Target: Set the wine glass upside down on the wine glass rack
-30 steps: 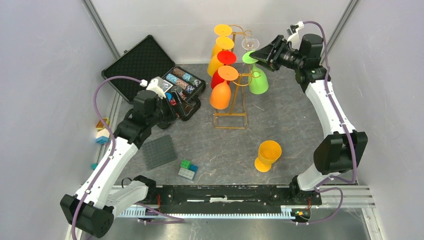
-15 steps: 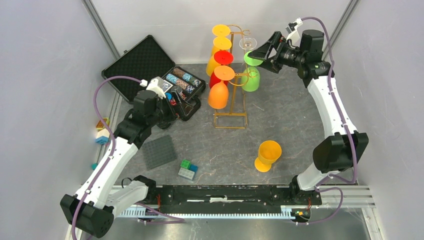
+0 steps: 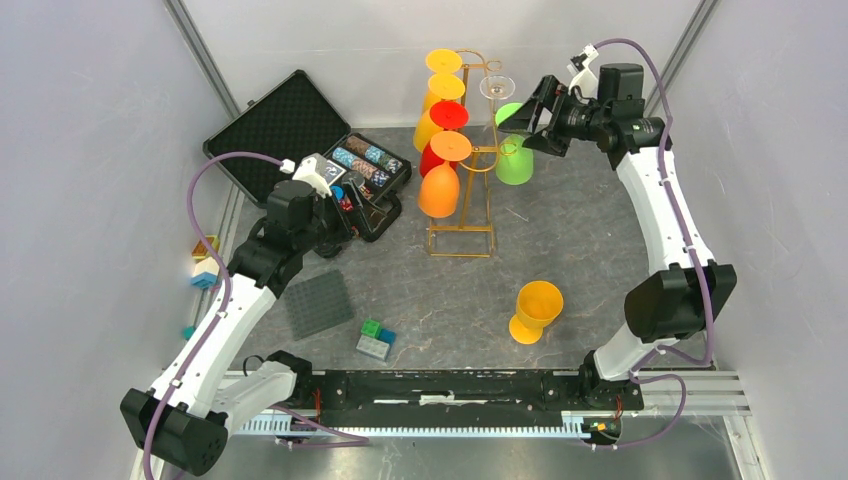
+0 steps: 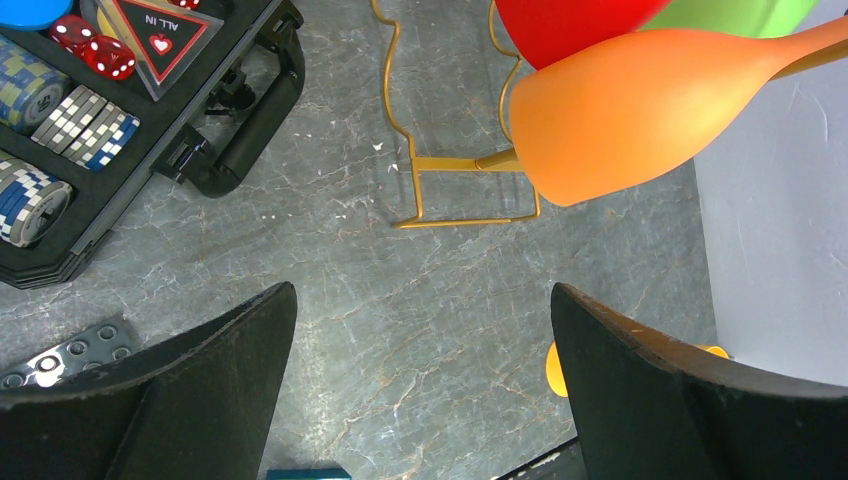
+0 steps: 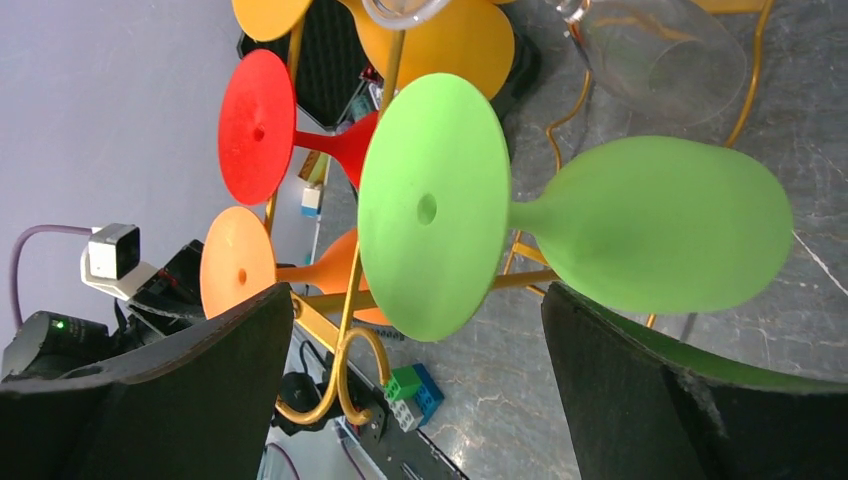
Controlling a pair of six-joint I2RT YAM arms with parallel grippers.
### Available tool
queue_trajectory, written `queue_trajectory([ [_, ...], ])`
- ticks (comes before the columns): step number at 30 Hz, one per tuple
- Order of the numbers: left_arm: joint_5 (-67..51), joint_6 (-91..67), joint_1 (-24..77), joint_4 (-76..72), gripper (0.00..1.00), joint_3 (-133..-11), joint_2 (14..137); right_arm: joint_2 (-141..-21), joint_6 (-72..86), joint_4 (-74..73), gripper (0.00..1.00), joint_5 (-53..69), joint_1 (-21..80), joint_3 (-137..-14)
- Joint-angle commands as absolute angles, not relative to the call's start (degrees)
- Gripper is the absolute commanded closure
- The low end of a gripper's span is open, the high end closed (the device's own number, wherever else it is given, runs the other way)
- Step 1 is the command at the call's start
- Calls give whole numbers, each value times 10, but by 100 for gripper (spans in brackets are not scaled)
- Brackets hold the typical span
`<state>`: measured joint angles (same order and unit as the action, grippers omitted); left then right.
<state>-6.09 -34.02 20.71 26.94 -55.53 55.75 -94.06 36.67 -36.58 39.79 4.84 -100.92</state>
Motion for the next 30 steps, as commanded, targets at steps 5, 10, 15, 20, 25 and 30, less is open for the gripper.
queue_trajectory([
  [5,-55,-326,206,258,0,-567,548,-926,315,-406,3,362,48,-1061],
  [10,-52,-324,206,259,0,-566,544,-910,253,-458,3,275,47,-1106],
  [15,-52,-321,206,260,0,-565,543,-848,185,-454,3,163,46,-1084],
  [20,-53,-317,205,262,0,-565,544,-811,169,-410,3,192,28,-1024],
  [25,-53,-315,206,264,0,-566,543,-809,172,-376,3,282,4,-982],
  [30,-48,-310,205,268,0,-564,537,-789,151,-376,3,263,-33,-994],
])
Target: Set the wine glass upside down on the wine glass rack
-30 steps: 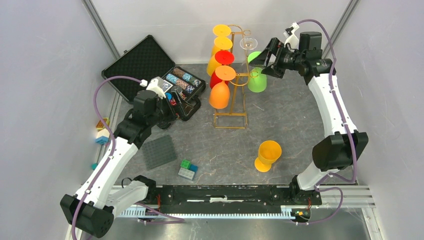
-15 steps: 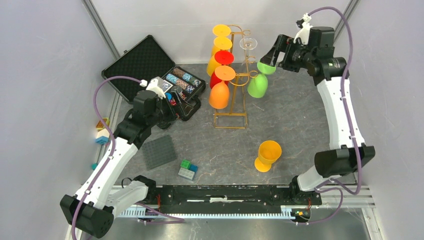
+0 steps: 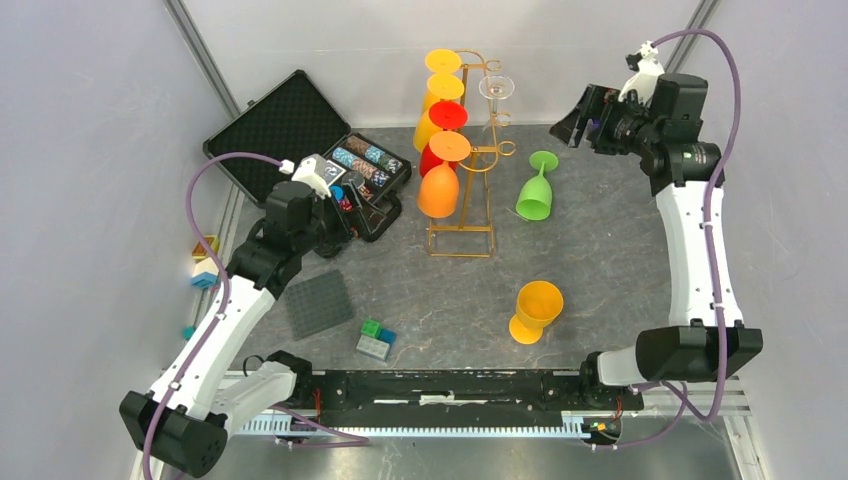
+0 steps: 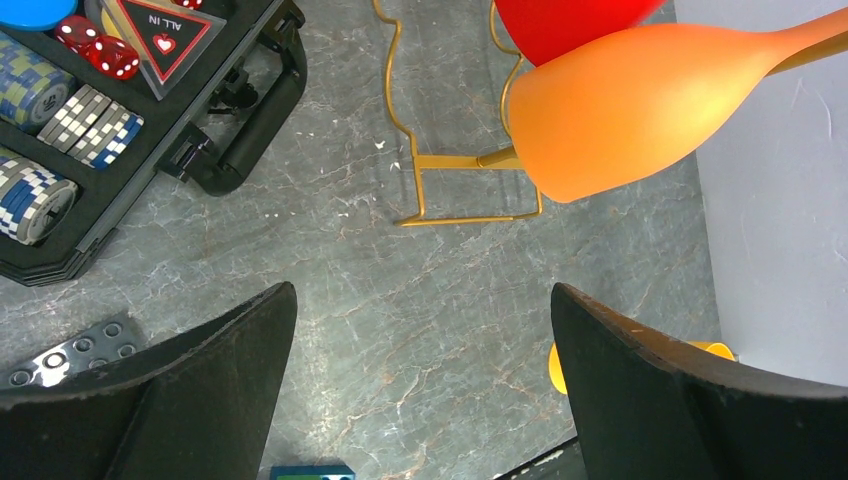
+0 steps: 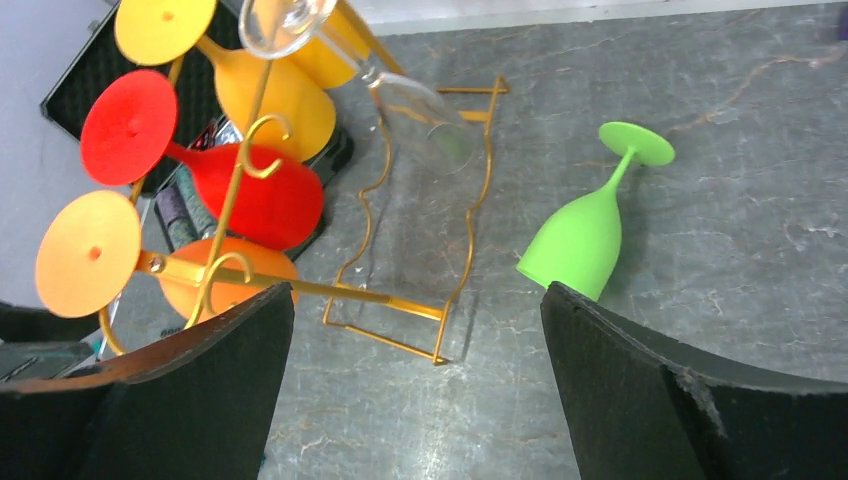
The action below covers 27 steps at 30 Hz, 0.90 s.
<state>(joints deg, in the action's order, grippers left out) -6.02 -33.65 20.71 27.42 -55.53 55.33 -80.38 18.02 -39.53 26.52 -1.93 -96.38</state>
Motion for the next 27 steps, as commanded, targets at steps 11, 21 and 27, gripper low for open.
queue_trajectory([
  [11,-52,-309,206,271,0,-559,542,-725,161,-339,3,9,-42,-887],
  [21,-46,-294,205,279,0,-569,558,-867,202,-301,1,140,-57,-845],
  [27,-41,-296,206,273,0,-566,571,-1019,215,-311,13,209,-59,-936],
])
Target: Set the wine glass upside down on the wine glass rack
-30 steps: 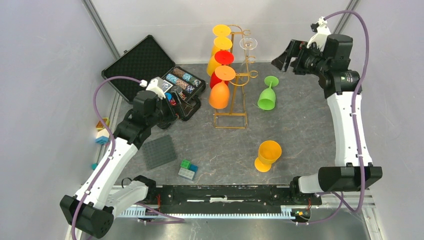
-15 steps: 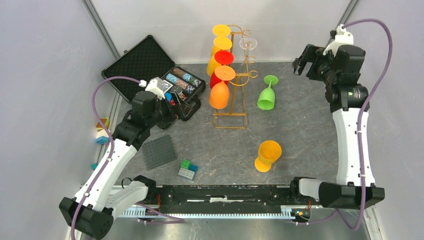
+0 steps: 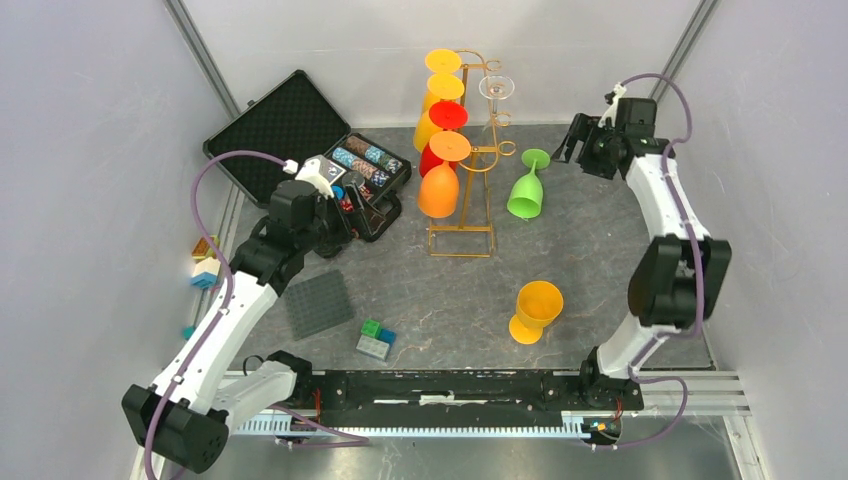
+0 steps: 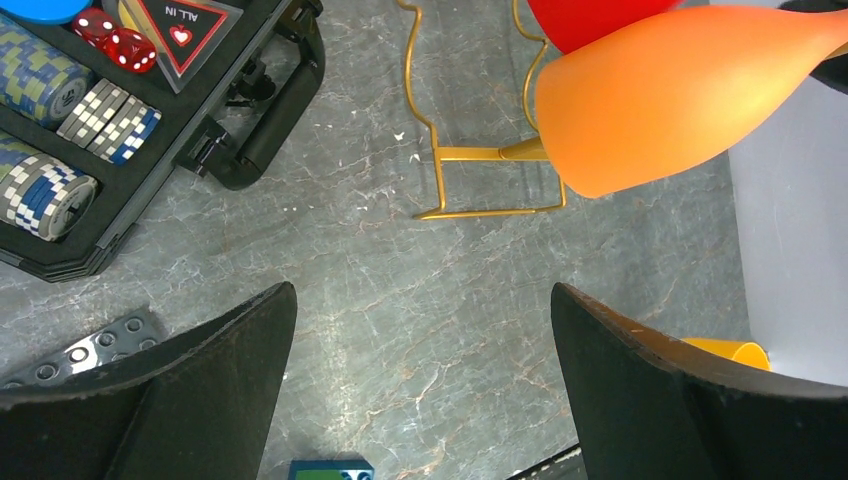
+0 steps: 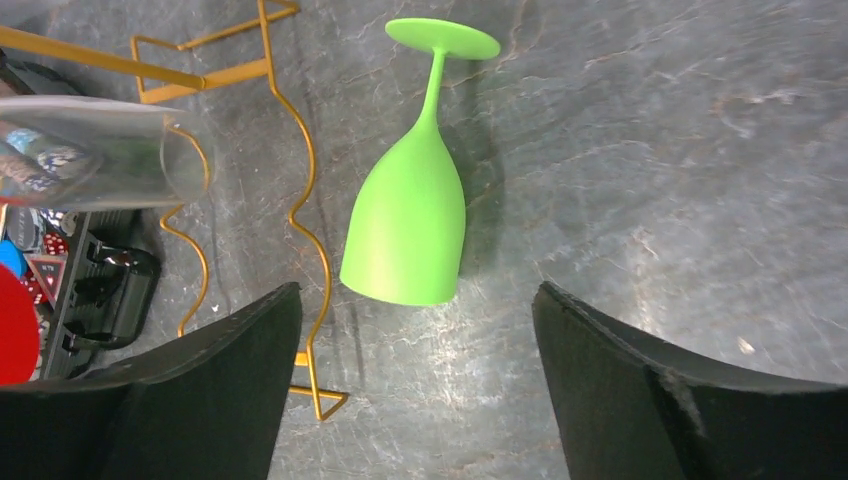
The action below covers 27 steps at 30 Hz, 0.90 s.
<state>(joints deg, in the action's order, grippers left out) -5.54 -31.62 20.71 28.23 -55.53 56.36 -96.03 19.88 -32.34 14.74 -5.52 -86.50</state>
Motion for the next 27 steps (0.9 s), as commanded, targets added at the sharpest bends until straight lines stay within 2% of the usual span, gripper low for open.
queue_trajectory([
  [1,-41,-297,206,271,0,-567,574,-1043,220,-311,15,222,-59,-955],
  [7,-38,-297,206,269,0,-580,598,-1197,248,-310,33,278,-60,-1061],
  [10,-36,-295,206,270,0,-590,613,-1256,262,-308,39,286,-61,-1101],
  [15,-33,-291,206,270,0,-610,639,-1291,319,-256,38,322,-80,-1101],
  [27,-47,-300,206,269,0,-653,701,-1310,444,-122,24,399,-131,-1030],
])
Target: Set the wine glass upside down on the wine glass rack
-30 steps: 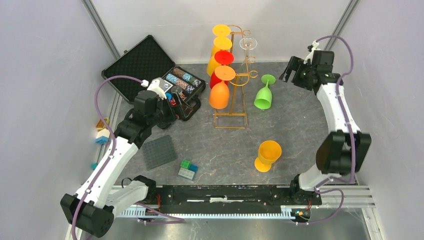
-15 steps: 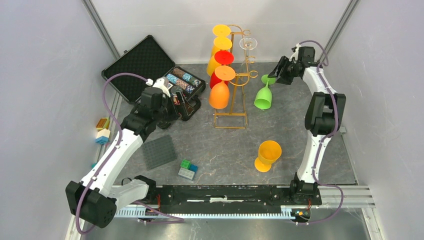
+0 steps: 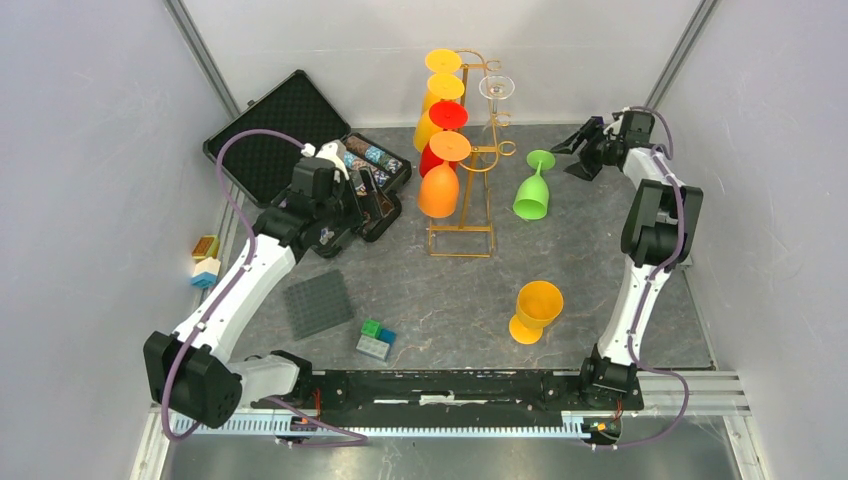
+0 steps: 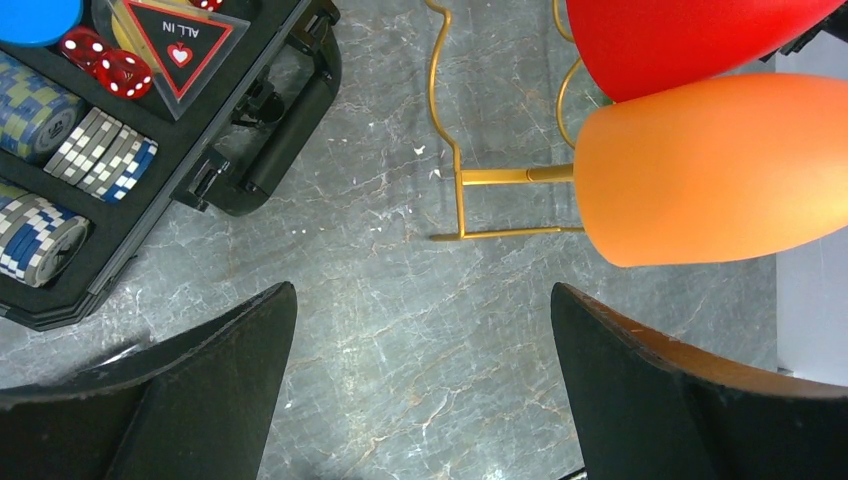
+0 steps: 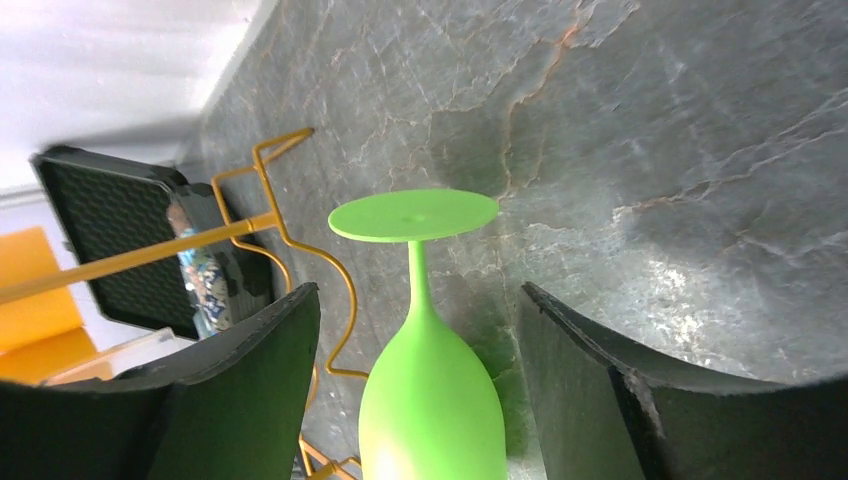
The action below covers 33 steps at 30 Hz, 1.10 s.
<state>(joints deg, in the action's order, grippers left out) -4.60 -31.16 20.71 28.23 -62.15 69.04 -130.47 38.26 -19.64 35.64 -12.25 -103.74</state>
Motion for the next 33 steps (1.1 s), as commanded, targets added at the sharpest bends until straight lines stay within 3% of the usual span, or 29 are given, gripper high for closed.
queue_trajectory([
  [1,-48,-302,205,268,0,-655,703,-1317,460,-109,23,407,-132,-1032],
  [14,-34,-344,205,257,0,-642,696,-1397,646,62,27,473,-126,-1023],
  [22,-30,-350,205,257,0,-642,693,-1408,715,141,36,493,-119,-982],
  [33,-28,-344,206,257,0,-637,688,-1420,831,276,33,503,-92,-935],
])
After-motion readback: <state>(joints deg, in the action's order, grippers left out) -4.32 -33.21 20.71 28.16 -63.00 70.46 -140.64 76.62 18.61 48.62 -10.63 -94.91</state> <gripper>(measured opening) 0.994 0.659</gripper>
